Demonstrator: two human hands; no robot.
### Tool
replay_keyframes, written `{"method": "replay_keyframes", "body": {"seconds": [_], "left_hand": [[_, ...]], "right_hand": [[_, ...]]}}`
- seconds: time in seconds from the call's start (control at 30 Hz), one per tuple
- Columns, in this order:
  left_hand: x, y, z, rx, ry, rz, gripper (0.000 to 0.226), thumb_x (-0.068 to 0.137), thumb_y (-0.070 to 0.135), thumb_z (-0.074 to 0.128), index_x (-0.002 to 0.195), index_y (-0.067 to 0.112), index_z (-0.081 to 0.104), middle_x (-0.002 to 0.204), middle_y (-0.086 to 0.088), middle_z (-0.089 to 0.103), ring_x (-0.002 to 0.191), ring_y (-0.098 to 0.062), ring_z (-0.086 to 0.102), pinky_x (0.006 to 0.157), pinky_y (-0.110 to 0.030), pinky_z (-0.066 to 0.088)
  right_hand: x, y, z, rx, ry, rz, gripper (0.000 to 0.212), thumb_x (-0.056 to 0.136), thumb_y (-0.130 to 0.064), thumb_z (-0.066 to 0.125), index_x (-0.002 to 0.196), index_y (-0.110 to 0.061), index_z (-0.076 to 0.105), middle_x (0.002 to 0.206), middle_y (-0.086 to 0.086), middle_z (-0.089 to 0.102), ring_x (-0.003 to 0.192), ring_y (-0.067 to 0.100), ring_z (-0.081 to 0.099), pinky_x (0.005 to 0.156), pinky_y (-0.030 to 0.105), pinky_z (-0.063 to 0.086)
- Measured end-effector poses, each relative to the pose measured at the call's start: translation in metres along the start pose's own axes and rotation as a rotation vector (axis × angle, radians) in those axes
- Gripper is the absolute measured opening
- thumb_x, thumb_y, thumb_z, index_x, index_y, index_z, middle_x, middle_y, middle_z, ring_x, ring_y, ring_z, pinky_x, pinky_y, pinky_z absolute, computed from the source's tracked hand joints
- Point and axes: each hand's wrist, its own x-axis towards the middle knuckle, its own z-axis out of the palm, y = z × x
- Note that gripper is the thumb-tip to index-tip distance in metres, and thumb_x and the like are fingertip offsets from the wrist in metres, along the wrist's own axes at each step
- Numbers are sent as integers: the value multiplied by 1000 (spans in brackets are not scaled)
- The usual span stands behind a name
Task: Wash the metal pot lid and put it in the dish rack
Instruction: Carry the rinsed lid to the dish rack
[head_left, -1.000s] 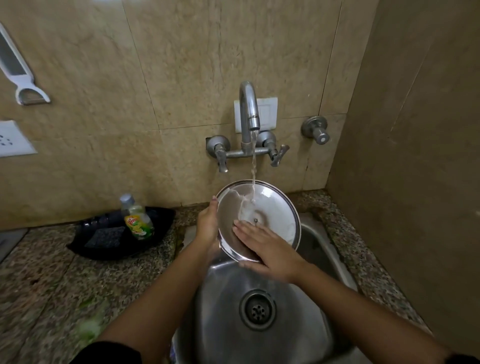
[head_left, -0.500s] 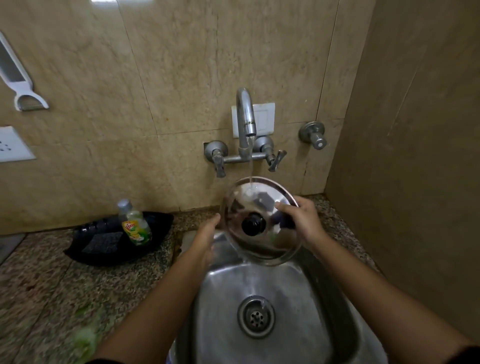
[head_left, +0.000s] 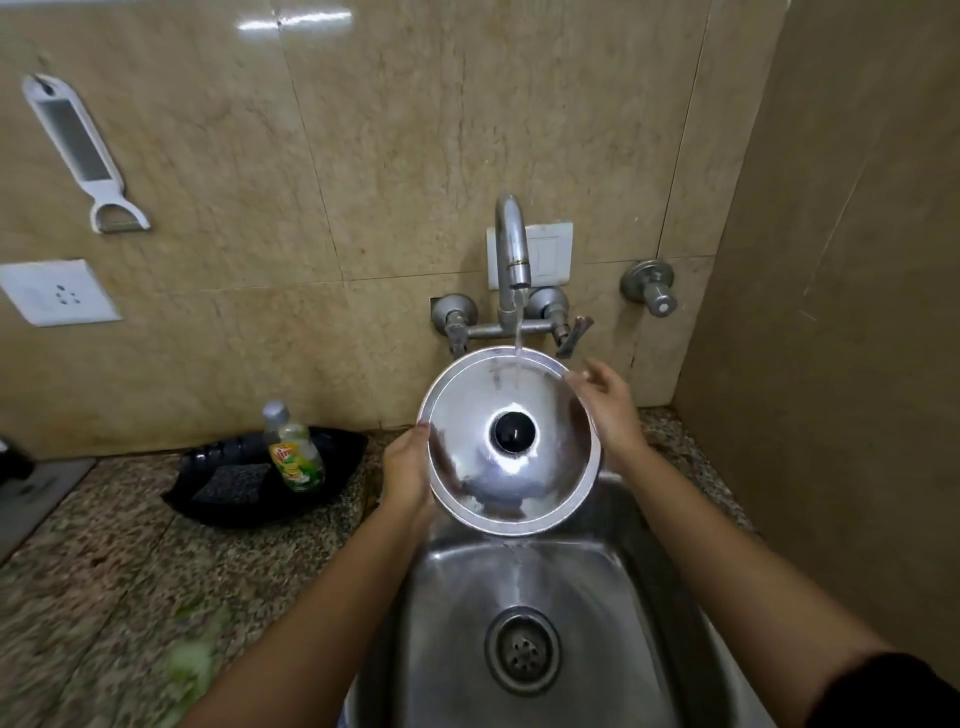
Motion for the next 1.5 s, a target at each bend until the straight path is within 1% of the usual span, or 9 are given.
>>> {"method": "replay_keyframes", "body": {"seconds": [0.17, 0.3, 0.43, 0.63, 0.73, 0.93, 1.13, 1.3, 1.5], "left_hand": [[0, 2, -12, 87, 46, 37, 30, 93, 24, 54, 66, 10, 56, 56, -10, 47, 45, -20, 45, 45, -25, 40], [-6, 0, -26, 119, 61, 96, 35, 92, 24, 56, 59, 13, 55, 50, -4, 50, 47, -19, 45, 49, -27, 39], [-15, -1, -34, 146, -15, 191, 31, 94, 24, 51, 70, 6, 55, 57, -14, 50, 47, -21, 44, 46, -28, 39], [-22, -1, -39, 62, -63, 320, 26, 94, 22, 53, 74, 9, 64, 73, -12, 63, 74, -28, 58, 75, -42, 48], [-27, -4, -40, 8, -96, 353, 24, 96, 16, 49, 79, 10, 65, 75, -7, 68, 76, -24, 62, 77, -39, 50], [-37, -15, -46, 36, -78, 396, 22, 100, 14, 40, 94, 7, 60, 82, -1, 67, 70, 0, 65, 66, -16, 52], [-43, -18, -62, 148, -86, 381, 27, 100, 18, 39, 100, 5, 63, 94, -9, 67, 84, -14, 66, 76, -26, 54], [-26, 21, -90, 40, 68, 220, 29, 100, 22, 41, 113, 9, 63, 96, -3, 70, 80, -13, 66, 64, -22, 53], [6, 100, -182, 12, 143, 99, 33, 100, 27, 43, 125, 12, 59, 125, -7, 63, 108, -24, 60, 87, -37, 47]], "right_hand": [[38, -14, 28, -399, 283, -211, 16, 83, -33, 67, 75, -19, 61, 96, 12, 63, 80, 26, 62, 66, 31, 46], [32, -13, 37, -656, 414, -283, 24, 89, -20, 63, 111, -12, 67, 111, 9, 55, 90, 26, 59, 68, 25, 35], [26, -11, 26, -767, 300, -403, 36, 92, -20, 57, 128, -17, 58, 106, 4, 52, 88, 22, 57, 71, 30, 45], [-32, -11, -10, -223, -345, -116, 31, 101, -31, 39, 121, -16, 58, 104, -6, 63, 101, 11, 59, 78, 10, 47], [-52, -6, -21, -194, -513, -160, 19, 99, -21, 47, 108, -14, 61, 98, -7, 70, 96, 8, 66, 77, 16, 48], [-73, -22, -26, -249, -544, -322, 17, 99, -19, 44, 101, -16, 60, 93, 10, 64, 84, 21, 61, 73, 29, 49], [-83, -39, -10, -190, -463, -379, 17, 99, -16, 46, 91, -18, 60, 79, -2, 58, 71, 8, 54, 64, 20, 43], [-94, -41, 39, 57, -243, -127, 28, 98, -12, 45, 73, -17, 55, 67, 3, 51, 64, 19, 48, 58, 31, 39], [-119, -62, 166, 427, -156, 225, 26, 98, -9, 44, 76, -13, 57, 66, 6, 54, 55, 15, 51, 51, 25, 43]]}}
